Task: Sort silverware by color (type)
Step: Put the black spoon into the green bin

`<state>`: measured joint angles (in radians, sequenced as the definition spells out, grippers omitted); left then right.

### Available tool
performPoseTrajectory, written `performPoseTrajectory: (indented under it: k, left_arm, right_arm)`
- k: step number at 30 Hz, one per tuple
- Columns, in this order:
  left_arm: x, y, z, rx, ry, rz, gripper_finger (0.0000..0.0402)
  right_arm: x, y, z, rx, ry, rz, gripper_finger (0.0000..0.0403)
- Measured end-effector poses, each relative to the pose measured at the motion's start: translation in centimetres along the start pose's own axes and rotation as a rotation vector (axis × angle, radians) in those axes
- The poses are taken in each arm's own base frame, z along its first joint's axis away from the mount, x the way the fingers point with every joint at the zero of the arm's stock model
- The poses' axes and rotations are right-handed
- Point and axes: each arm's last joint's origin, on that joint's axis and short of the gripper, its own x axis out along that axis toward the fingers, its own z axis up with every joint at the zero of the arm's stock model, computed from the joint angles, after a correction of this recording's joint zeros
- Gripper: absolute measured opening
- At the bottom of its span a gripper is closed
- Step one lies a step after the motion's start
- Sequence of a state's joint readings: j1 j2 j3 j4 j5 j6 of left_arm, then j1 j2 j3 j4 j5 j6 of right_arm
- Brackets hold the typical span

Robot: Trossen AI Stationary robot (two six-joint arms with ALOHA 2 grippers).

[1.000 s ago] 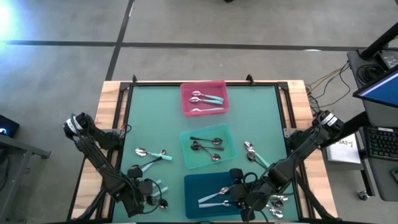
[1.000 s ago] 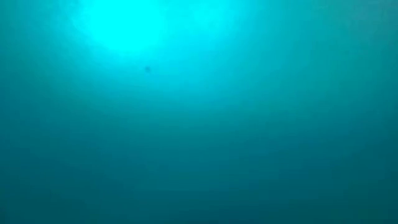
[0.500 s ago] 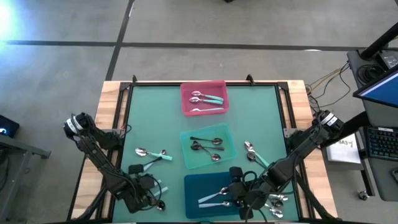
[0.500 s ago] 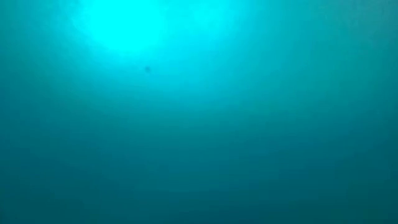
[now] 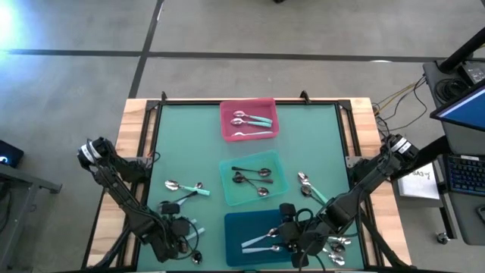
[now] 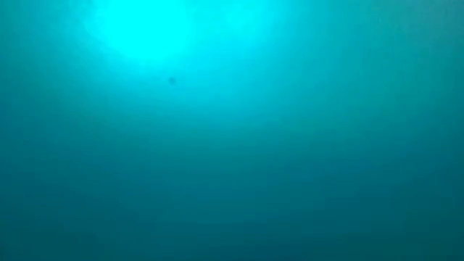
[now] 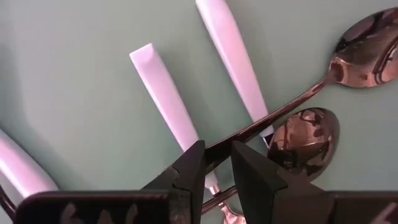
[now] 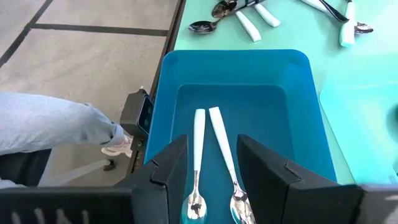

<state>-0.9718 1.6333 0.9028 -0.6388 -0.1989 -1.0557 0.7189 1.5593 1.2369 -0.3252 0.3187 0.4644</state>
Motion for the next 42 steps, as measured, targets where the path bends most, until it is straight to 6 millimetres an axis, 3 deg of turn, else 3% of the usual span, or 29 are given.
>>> performPoseTrajectory:
  k: [16, 42]
  left_arm:
    - [0.03, -0.33, 0.19, 0.362, 0.032, -0.079, 0.0063]
    - [0.82, -0.57, 0.46, 0.434, 0.025, -0.071, 0.0065]
  right_arm:
    - [0.00, -0.02, 0.01, 0.036, -0.003, -0.007, 0.0132]
    - [0.01, -0.05, 0.00, 0.033, -0.009, -0.020, 0.0132]
